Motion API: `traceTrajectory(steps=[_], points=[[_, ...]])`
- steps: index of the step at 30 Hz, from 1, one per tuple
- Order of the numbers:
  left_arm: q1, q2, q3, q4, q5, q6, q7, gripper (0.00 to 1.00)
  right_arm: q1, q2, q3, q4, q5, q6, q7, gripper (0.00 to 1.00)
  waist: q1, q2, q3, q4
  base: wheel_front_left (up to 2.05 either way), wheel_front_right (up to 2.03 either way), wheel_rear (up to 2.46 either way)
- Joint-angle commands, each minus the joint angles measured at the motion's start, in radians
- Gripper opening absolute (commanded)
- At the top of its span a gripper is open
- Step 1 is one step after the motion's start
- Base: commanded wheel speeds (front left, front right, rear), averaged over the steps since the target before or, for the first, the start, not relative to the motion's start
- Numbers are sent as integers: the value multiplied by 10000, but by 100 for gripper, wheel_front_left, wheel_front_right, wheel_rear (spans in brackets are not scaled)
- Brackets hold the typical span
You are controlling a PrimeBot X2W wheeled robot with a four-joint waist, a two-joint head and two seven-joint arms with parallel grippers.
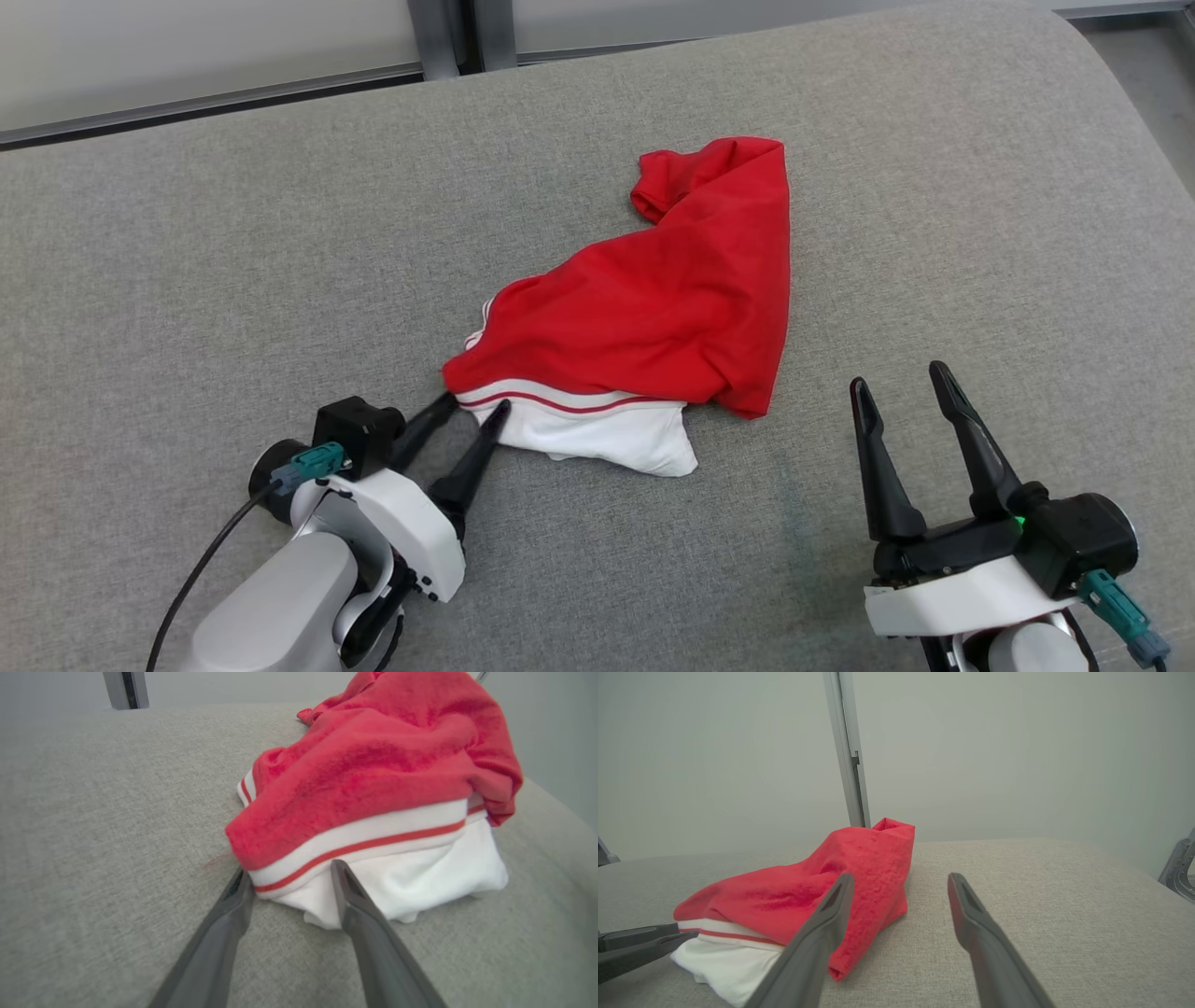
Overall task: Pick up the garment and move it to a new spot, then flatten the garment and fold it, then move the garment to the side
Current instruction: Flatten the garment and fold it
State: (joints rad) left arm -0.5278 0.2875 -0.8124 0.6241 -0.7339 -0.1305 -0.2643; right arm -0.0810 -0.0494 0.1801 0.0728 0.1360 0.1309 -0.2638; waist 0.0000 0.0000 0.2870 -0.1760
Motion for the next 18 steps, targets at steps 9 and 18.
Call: traceTrajectory(steps=[9,18], points=[[-266,762,-944,-2955,-1665,-3,0,0,-112,-23,-92,38,210,-3,-13,100,0,0,-149,-47,0,0,0],[-2420,2491,-1984,-6415,-4489,-3,29,0,-368,-25,147,128,800,-3,-13,100,0,0,-594,-794,0,0,0]])
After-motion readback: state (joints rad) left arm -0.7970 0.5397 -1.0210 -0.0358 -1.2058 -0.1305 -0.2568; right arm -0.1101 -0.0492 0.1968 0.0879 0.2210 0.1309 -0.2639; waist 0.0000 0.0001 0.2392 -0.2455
